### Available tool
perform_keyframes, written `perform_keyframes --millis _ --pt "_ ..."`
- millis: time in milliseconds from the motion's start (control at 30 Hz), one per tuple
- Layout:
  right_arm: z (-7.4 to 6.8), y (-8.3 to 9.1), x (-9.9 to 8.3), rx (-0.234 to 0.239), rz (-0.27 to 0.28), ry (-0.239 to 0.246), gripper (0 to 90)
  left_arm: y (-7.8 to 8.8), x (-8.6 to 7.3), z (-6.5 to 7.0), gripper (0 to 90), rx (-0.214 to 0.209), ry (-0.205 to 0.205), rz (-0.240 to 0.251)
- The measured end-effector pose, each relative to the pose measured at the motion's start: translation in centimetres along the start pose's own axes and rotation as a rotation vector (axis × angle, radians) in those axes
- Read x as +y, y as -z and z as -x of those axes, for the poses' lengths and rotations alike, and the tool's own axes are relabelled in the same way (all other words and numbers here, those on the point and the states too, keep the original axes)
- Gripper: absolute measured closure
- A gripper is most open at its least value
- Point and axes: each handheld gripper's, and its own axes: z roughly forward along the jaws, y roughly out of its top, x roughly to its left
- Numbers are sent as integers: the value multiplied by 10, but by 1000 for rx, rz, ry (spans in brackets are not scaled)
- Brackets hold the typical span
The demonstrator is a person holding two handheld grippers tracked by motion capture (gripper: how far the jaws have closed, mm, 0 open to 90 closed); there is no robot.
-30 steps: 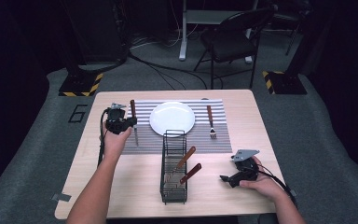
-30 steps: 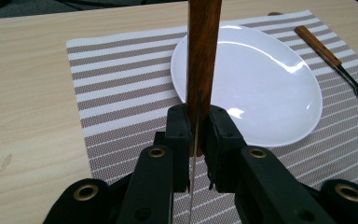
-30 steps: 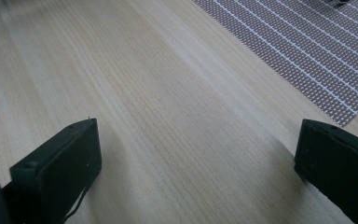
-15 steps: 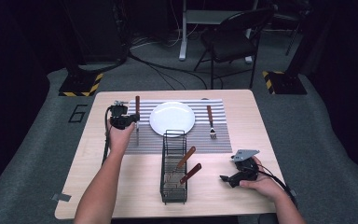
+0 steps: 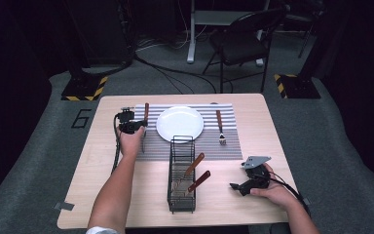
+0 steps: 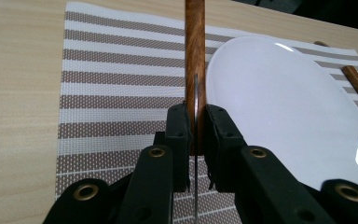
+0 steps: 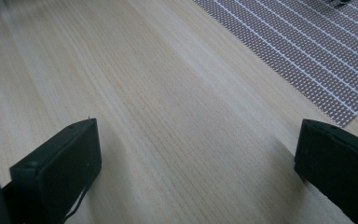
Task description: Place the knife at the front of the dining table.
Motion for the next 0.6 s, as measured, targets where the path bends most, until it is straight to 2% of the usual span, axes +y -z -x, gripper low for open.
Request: perform_keyframes --millis 67,233,367,500,600 --pt "0 0 0 0 0 0 0 -3 -2 -1 803 11 21 2" --pt "0 0 0 0 0 0 0 -10 -4 -1 805 29 34 -1" --pt "0 0 0 0 0 0 0 -14 -5 -6 805 29 77 -8" --pt "0 0 0 -1 0 0 0 -16 -8 -6 806 51 66 -19" --pt "0 0 0 0 0 0 0 -17 -8 -6 806 46 71 -27"
